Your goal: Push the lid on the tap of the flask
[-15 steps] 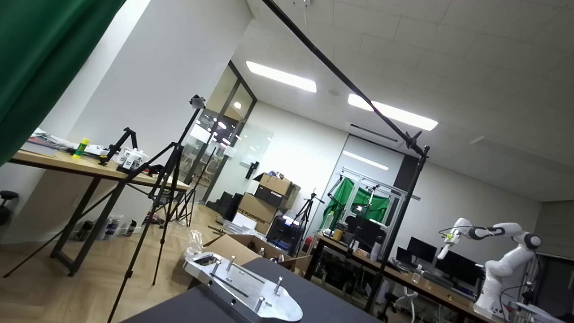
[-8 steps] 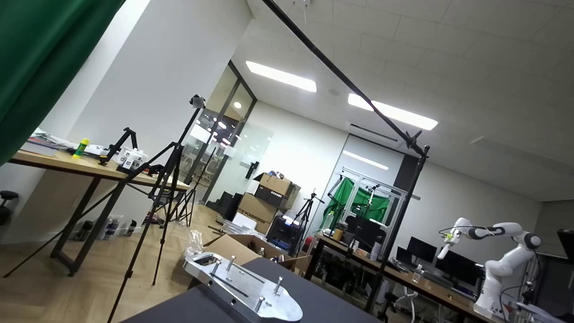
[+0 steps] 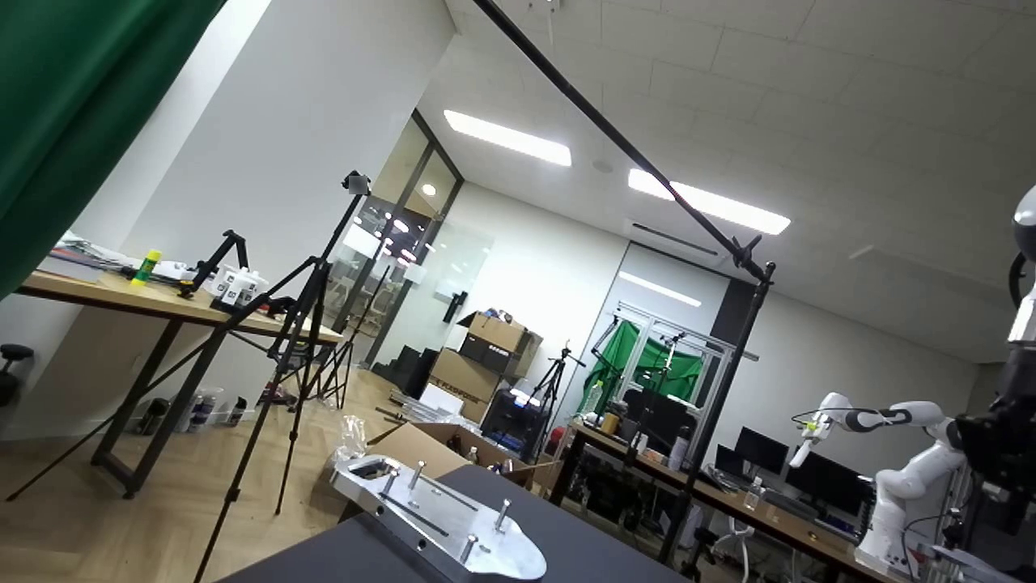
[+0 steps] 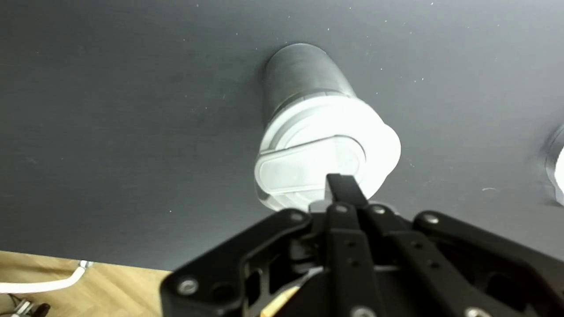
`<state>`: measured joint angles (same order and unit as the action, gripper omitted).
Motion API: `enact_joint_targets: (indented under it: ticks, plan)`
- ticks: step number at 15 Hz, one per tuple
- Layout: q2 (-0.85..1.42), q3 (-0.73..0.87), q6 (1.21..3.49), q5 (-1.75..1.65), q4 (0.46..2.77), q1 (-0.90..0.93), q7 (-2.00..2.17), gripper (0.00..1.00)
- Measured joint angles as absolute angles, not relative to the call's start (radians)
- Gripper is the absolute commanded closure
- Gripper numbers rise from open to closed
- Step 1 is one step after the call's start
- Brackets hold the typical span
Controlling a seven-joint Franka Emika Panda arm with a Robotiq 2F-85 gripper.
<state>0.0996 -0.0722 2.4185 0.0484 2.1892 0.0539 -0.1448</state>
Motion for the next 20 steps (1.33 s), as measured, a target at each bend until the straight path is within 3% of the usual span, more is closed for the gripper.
enact_joint_targets:
  ticks: [20]
  plan:
    - [0.173, -0.087, 2.45, 0.034, 2.188, 0.059, -0.151, 1.0]
